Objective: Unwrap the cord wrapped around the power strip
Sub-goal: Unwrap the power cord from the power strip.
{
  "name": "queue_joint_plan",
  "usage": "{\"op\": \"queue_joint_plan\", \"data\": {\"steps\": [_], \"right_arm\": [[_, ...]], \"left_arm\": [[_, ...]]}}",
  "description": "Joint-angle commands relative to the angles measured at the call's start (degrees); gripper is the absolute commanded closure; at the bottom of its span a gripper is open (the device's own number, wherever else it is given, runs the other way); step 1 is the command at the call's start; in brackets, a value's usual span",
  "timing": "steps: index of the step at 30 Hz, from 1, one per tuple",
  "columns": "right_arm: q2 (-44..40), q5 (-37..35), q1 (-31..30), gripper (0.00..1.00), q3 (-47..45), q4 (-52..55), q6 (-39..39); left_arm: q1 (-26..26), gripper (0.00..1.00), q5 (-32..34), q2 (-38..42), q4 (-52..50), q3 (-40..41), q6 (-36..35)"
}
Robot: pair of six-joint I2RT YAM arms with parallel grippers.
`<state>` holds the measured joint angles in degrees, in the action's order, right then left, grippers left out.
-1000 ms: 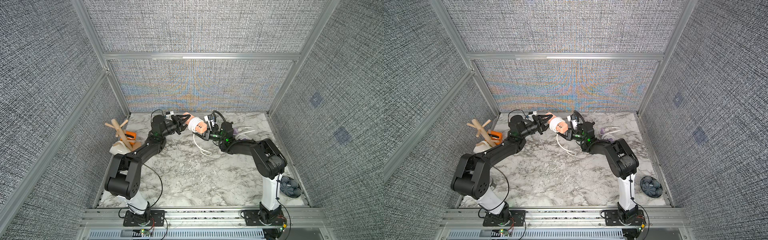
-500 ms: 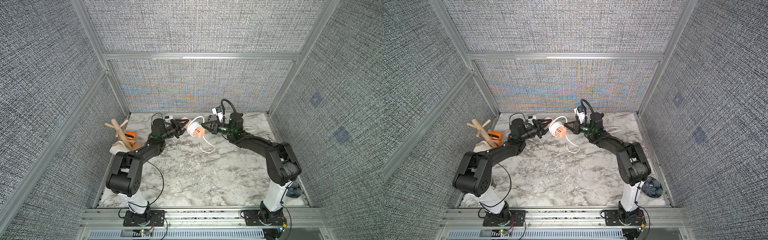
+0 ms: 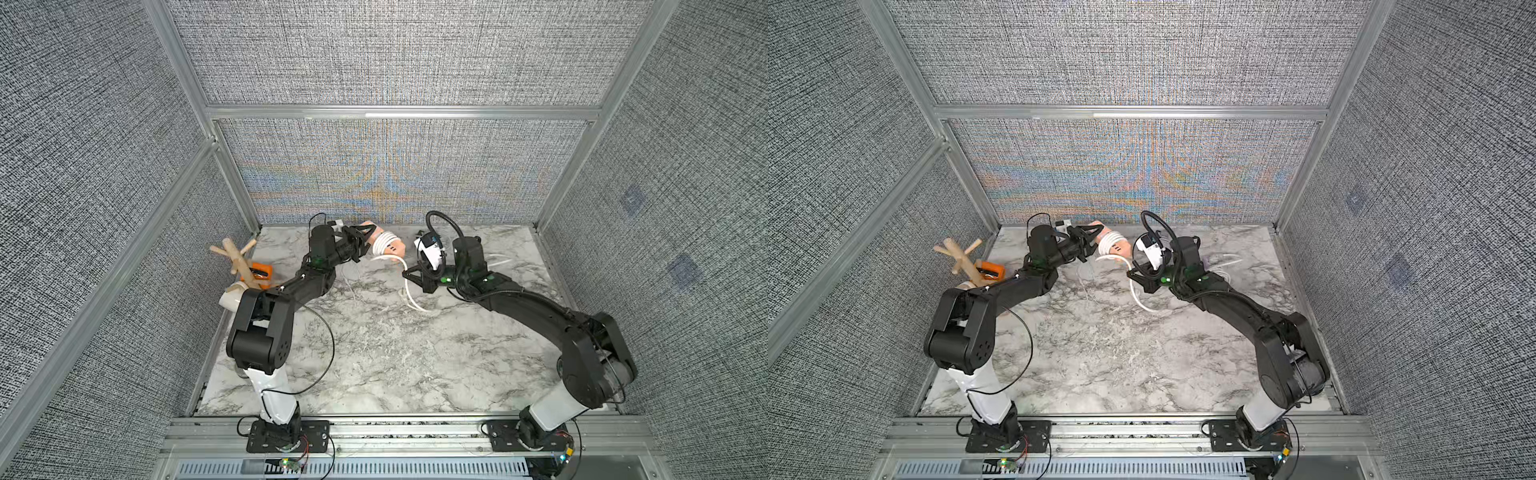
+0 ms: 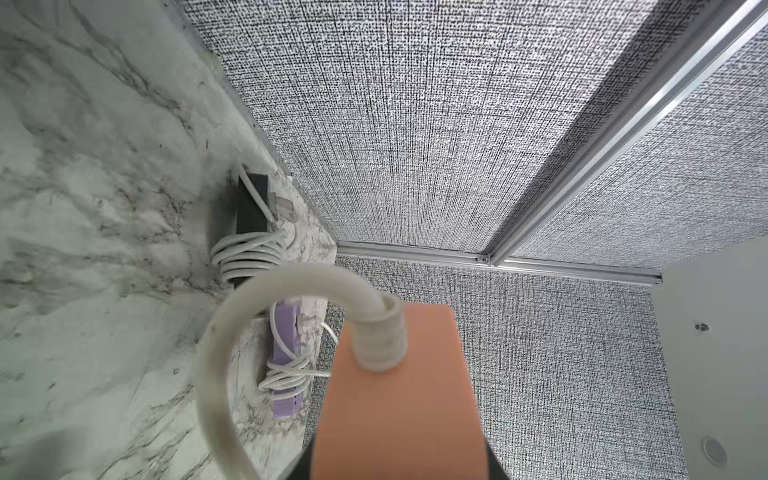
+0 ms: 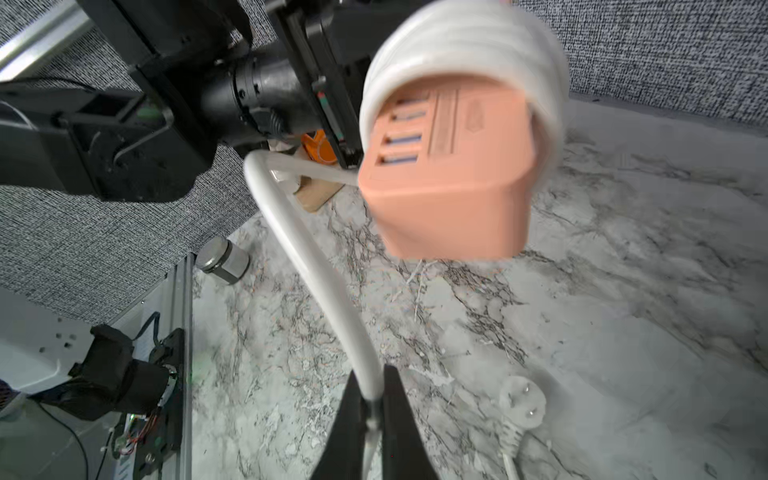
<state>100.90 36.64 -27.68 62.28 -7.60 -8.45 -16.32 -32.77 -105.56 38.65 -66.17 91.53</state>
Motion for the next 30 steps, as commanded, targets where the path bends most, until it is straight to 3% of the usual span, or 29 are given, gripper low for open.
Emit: {"op": "queue_joint_plan", "data": {"steps": [1, 10, 19, 22, 27, 30], "right_arm": [[0.66, -3.84, -0.28, 1.00, -2.33, -0.63, 0.59], [9.79, -7.45, 3.18, 1.00, -2.22, -6.17, -4.97], [11.87, -4.71, 10.28, 1.00, 3.46, -3.67, -6.04], [10.87, -3.14, 11.79, 1.00, 6.85, -0.86, -5.54], [6.09, -1.60, 12.61, 1.00, 11.17, 4.82, -2.84], [2.85, 0.08, 12.35, 1.00, 11.93, 7.94, -1.14]], "left_arm": [[0.06, 0.99, 1.23, -0.26, 3.41, -0.63, 1.80], [0.40, 0.99, -4.42, 0.15, 10.63, 3.24, 6.95], [3.19, 1.00, -9.65, 3.79, 9.68, 12.50, 1.64], [3.66, 1.00, -9.83, 4.86, 7.14, 14.89, -3.04], [3.65, 1.00, -7.29, 6.06, -7.24, 13.61, -16.68], [3.66, 1.00, -4.49, 5.00, -10.52, 11.99, -19.52]]}}
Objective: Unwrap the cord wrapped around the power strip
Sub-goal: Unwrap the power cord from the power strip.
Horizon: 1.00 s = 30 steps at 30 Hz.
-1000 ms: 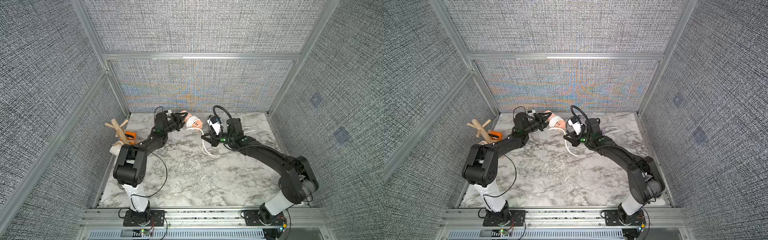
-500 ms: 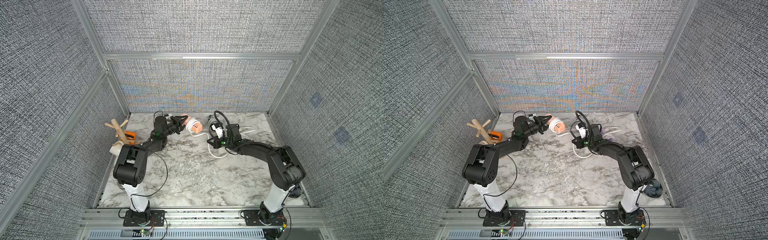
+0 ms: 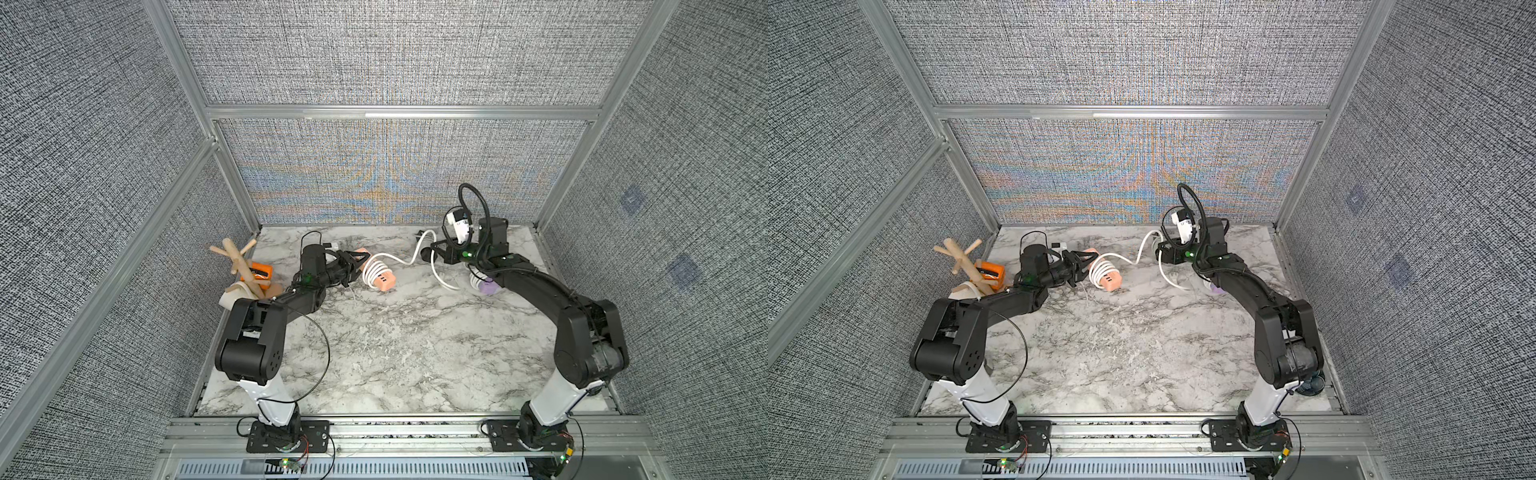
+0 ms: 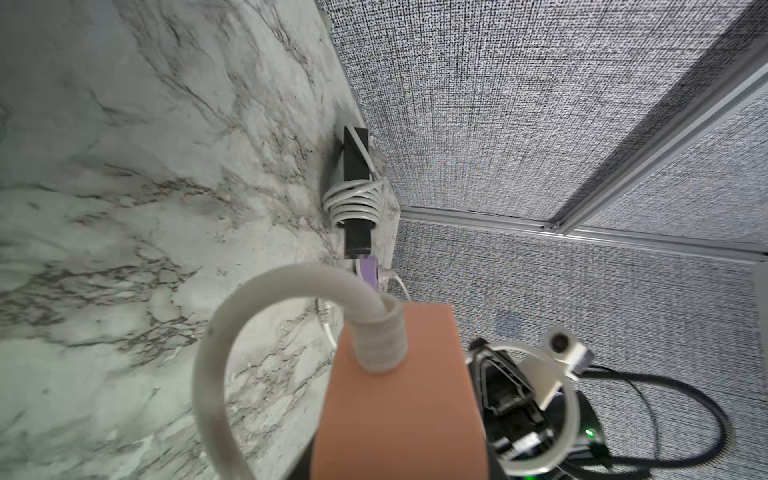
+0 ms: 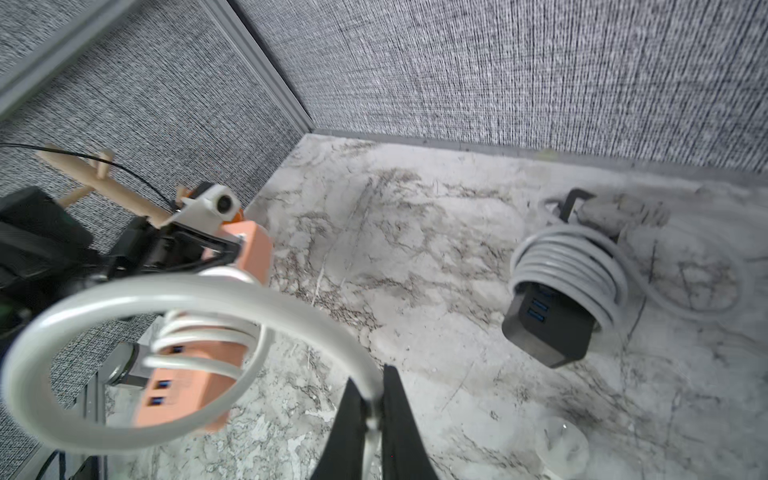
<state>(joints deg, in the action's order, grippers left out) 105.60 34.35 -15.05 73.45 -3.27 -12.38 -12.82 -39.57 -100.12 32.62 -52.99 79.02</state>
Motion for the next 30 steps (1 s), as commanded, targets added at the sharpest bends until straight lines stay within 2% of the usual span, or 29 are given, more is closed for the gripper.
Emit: {"op": "queue_joint_plan", "data": {"steps": [1, 9, 14, 17, 22, 26, 30], "right_arm": [[-2.82, 2.95, -0.50, 1.00, 0.69, 4.55, 3.46], [-9.27, 7.31, -7.90, 1.00, -3.70, 12.08, 11.84], [-10.12, 8.06, -9.91, 1.00, -14.15, 6.51, 10.93], [-8.37, 5.42, -9.71, 1.00, -18.31, 3.29, 9.35], [-2.78, -2.10, -7.76, 1.00, -20.18, 1.19, 5.24], [0.57, -3.58, -5.46, 1.00, -22.68, -3.66, 1.75], [2.15, -1.66, -4.42, 1.00, -23.70, -5.82, 0.81]], "left_arm": [[0.15, 1.00, 3.17, -1.06, -4.50, -1.55, -6.96], [-0.10, 0.99, 13.42, -6.28, 0.51, -5.25, -1.01], [-0.10, 0.99, 17.68, -6.50, 1.24, -7.89, 1.40], [0.07, 0.99, 16.69, -7.07, 3.02, -9.89, 3.95], [0.67, 0.99, 12.69, -8.12, 9.17, -10.03, 10.26], [2.18, 0.99, 9.89, -7.30, 13.57, -6.50, 14.08], [3.58, 0.99, 7.40, -6.94, 17.75, -2.81, 17.15]]}}
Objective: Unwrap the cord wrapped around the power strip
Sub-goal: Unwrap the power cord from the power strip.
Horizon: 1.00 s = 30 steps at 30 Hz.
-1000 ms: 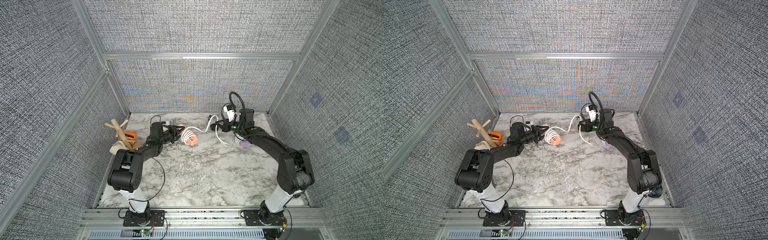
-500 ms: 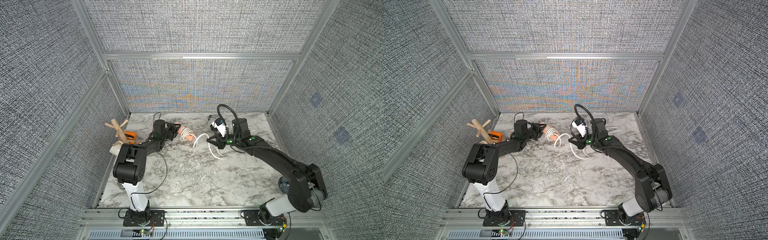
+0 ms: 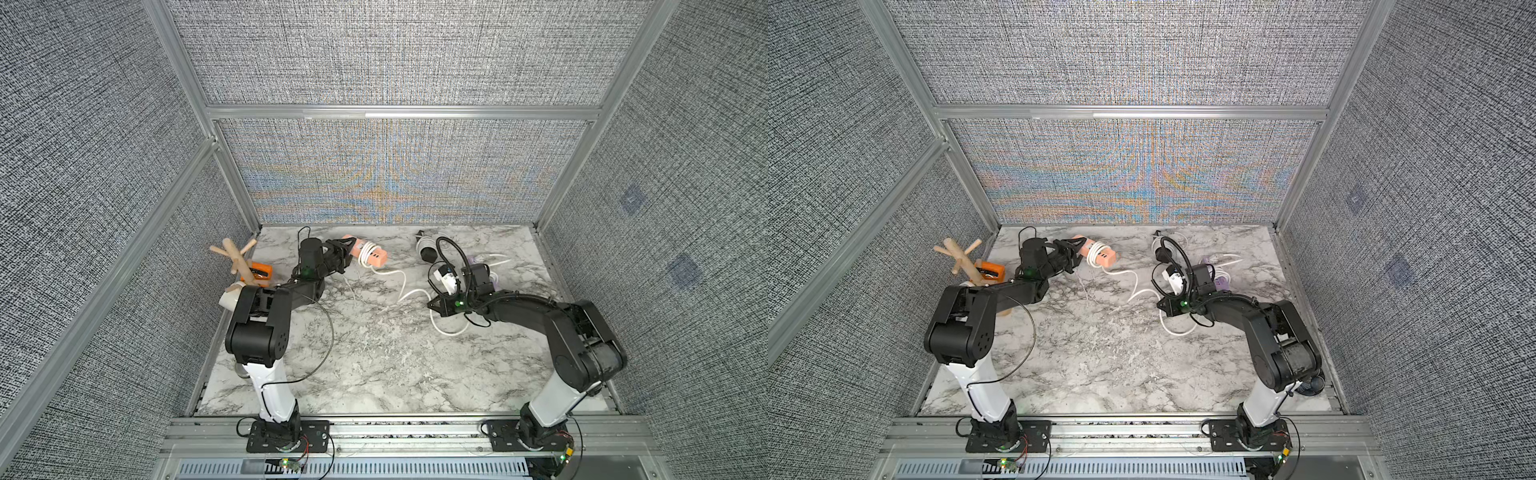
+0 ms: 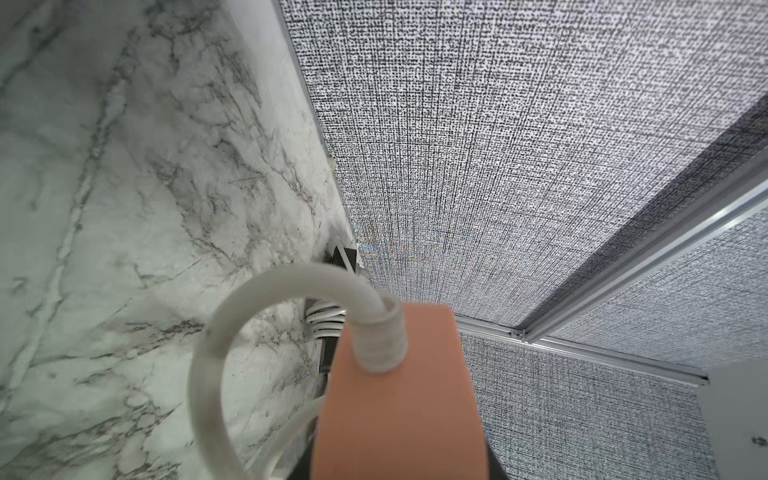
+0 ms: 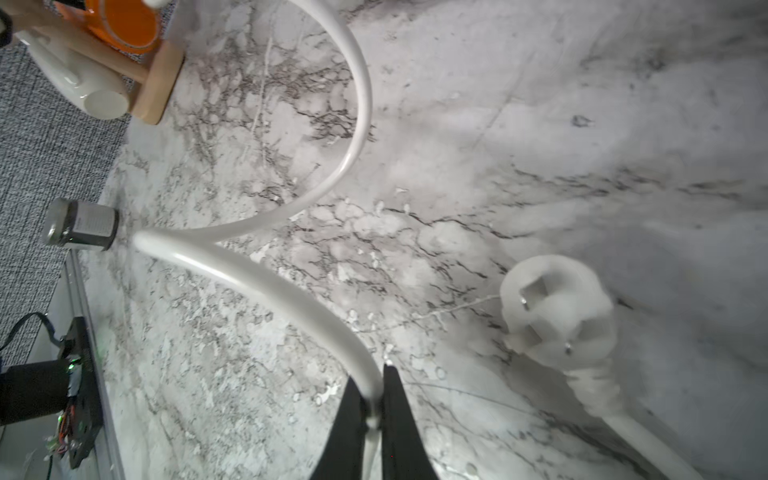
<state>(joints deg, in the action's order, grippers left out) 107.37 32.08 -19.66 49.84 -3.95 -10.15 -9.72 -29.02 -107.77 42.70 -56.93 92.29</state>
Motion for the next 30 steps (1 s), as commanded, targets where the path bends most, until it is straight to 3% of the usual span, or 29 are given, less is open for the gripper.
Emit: {"op": "queue_joint_plan", "data": {"steps": [1, 7, 9, 11, 15, 22, 30], "right_arm": [[0.36, 1.90, 0.15, 1.00, -0.11, -5.37, -1.15], [-4.17, 8.32, 0.32, 0.41, 1.67, -1.43, 4.04], [-5.79, 10.11, 0.15, 0.30, 3.24, 2.88, 7.38], [-7.65, 9.09, 0.06, 0.25, 4.78, 6.17, 10.24], [-7.30, 7.20, -0.96, 0.25, 8.09, 3.64, 9.47], [3.18, 7.29, -5.04, 0.28, 14.87, -12.00, 6.47], [9.84, 8.06, -8.13, 0.04, 17.96, -21.86, 1.78]], "left_arm": [[0.49, 0.99, -3.49, 0.87, 7.77, 1.72, 3.95], [0.47, 0.99, -4.11, 2.61, 8.17, 3.68, 3.74], [0.48, 0.99, -4.49, 3.29, 7.87, 3.76, 3.60], [0.49, 0.99, -5.11, 3.95, 7.12, 3.67, 3.10], [-0.03, 0.99, -6.01, 4.96, 7.38, 3.75, 3.80], [-0.39, 0.99, -6.92, 7.02, 7.89, 4.11, 5.24], [-0.39, 0.99, -7.35, 6.94, 10.16, 4.81, 7.73]]}}
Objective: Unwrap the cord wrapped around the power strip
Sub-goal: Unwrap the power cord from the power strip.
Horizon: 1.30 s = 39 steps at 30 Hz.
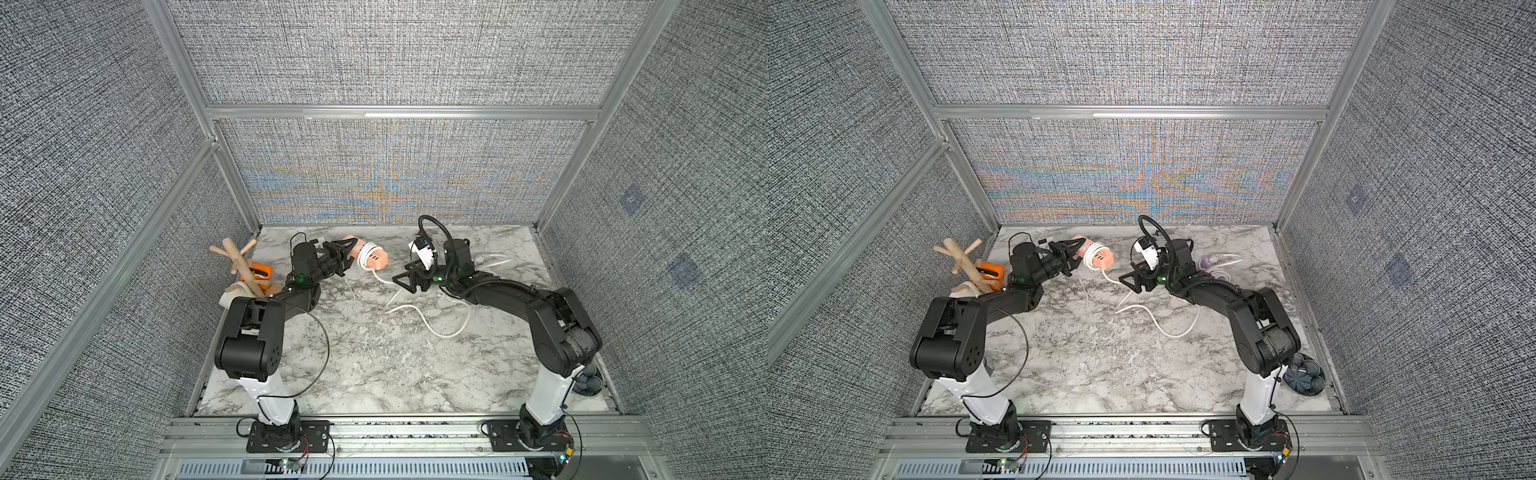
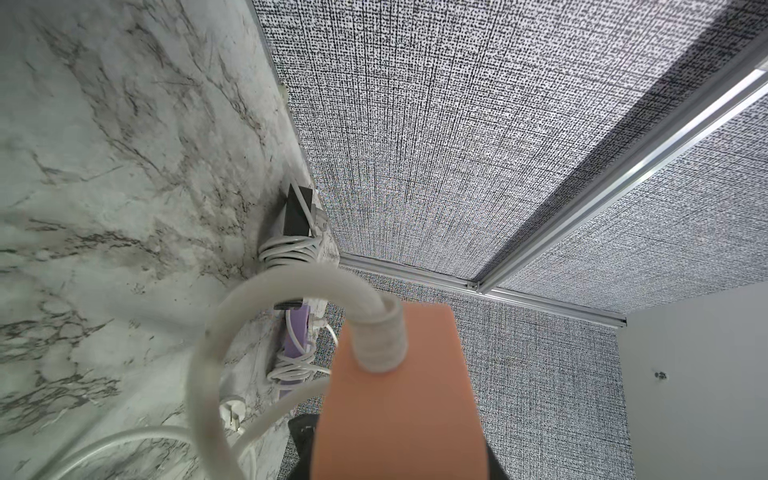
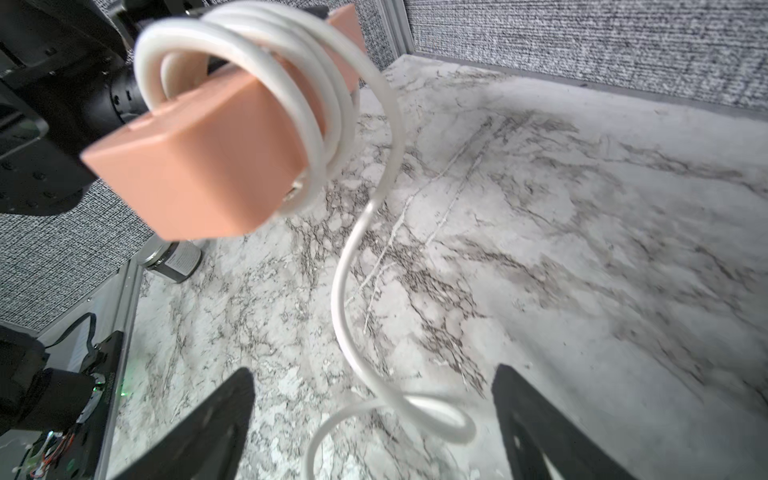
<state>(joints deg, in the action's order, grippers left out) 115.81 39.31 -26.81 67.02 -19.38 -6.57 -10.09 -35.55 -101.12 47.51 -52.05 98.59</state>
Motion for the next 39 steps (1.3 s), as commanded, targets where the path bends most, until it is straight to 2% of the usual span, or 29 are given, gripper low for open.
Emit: {"op": "queue_joint_plan", "data": {"steps": [1, 4, 10, 14, 18, 21, 23, 26, 28, 32, 35, 39], "right_arm": [[2.10, 1.50, -1.51, 0.04, 0.59, -8.31, -3.11], [4.13, 3.31, -2.78, 0.04, 0.43, -12.98, -6.90], [9.34, 3.89, -3.84, 0.06, 3.29, -15.13, -9.49], [11.35, 4.92, -4.04, 0.12, 5.72, -14.10, -9.81], [12.37, 5.37, -3.81, 0.31, 6.58, -13.82, -10.39], [12.60, 5.51, -3.09, 0.61, 6.60, -13.77, -11.29], [12.50, 5.97, -2.66, 0.75, 6.34, -14.32, -11.83], [12.18, 6.45, -2.24, 0.80, 6.47, -13.77, -11.97], [11.97, 6.57, -1.86, 0.89, 6.46, -13.44, -12.28], [10.37, 6.58, -0.42, 0.99, 6.57, -11.90, -13.20], [7.76, 6.19, 0.93, 1.00, 7.47, -8.45, -12.59], [2.67, 5.89, 1.92, 1.00, 9.50, -0.67, -7.78]], "left_arm": [[-0.02, 0.99, -0.76, 0.15, 5.72, 0.01, 1.89], [-0.11, 0.99, -0.66, -0.06, 6.46, 0.11, 2.41], [-0.28, 0.99, -0.88, -0.37, 8.05, -0.07, 4.31], [-0.48, 0.99, -0.80, -1.53, 11.47, 0.27, 6.99], [-0.57, 0.99, -0.53, -1.72, 12.26, 0.72, 7.45], [-0.55, 0.99, -0.62, -2.06, 12.82, 0.97, 7.99], [-0.55, 0.99, -0.56, -2.25, 13.40, 1.01, 8.38], [-0.55, 0.99, -0.57, -2.33, 13.32, 0.99, 8.34], [-0.61, 0.99, -0.53, -2.52, 13.07, 0.99, 8.01], [-0.58, 0.99, -0.68, -2.18, 9.29, 1.24, 4.63], [-0.59, 0.99, -0.19, -1.56, 5.41, 1.68, 0.88], [-0.52, 0.99, 0.50, -2.58, 2.01, 1.52, -3.49]]}}
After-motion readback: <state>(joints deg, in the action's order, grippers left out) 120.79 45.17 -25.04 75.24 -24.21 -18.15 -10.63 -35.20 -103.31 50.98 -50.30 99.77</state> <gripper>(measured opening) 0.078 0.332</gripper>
